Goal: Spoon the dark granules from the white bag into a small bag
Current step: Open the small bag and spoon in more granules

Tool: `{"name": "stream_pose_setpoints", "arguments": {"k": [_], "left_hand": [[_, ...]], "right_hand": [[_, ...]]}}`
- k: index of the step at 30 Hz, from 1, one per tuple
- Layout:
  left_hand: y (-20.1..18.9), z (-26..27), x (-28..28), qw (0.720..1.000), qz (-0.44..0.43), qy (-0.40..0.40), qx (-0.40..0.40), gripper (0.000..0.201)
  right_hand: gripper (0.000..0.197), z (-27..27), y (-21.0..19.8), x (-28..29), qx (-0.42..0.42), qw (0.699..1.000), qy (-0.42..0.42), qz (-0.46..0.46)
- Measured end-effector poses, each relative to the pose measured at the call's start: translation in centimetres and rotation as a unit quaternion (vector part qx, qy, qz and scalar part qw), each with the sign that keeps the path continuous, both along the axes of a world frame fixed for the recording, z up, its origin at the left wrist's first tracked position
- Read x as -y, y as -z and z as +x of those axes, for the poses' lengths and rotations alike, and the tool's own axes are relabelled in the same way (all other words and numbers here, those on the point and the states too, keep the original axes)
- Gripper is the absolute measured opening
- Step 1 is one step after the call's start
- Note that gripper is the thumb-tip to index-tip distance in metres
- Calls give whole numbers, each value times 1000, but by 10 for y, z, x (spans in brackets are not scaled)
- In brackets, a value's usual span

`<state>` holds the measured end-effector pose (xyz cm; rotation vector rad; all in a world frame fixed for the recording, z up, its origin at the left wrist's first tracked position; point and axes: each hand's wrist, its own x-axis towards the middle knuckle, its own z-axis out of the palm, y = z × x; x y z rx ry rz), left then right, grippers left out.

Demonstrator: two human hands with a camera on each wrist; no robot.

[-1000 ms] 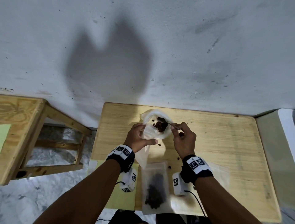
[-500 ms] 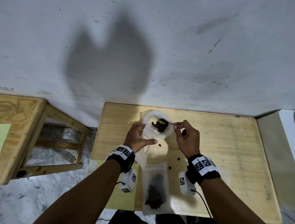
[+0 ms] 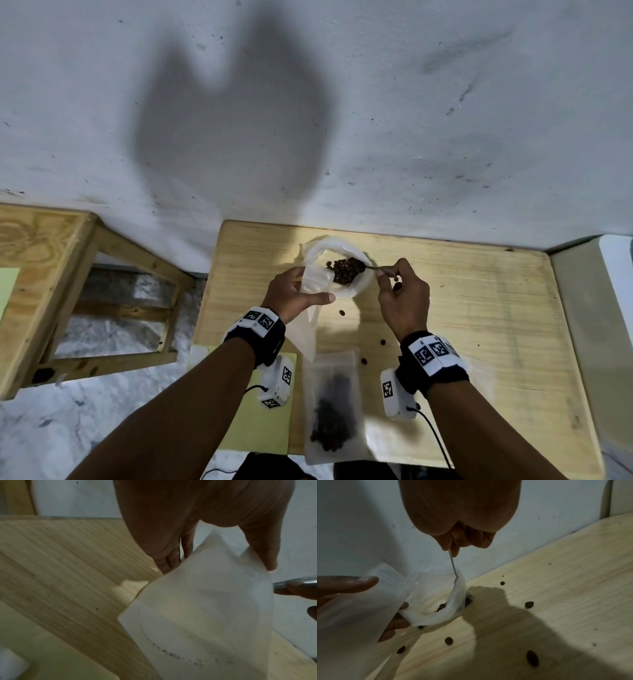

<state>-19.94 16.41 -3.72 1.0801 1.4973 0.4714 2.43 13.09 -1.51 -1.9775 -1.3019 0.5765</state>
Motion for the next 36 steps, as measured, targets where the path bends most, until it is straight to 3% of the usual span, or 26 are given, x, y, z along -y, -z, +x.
{"name": "stream_pose_setpoints", "arguments": {"k": [7, 14, 18, 24, 30, 36], "left_hand": [[-6, 4, 0, 1000, 8, 1, 6, 70], [-3, 2, 0, 1000, 8, 1, -13, 88], [0, 2, -1, 1000, 13, 4, -19, 99], [-4, 5, 0, 1000, 20, 12, -3, 91], [-5, 5, 1, 1000, 19, 22, -6, 100], [-9, 0, -1, 999, 11, 43, -3, 100]], "right_hand": [[17, 4, -2, 2, 35, 999, -5, -1], [16, 4, -4, 1, 24, 1000, 9, -5], [17, 5, 0, -1, -57, 996, 71, -2], [17, 0, 14, 0, -162, 974, 160, -17], [13, -6, 32, 6, -272, 927, 245, -85], [20, 6, 31, 5, -368, 882, 273, -111]]}}
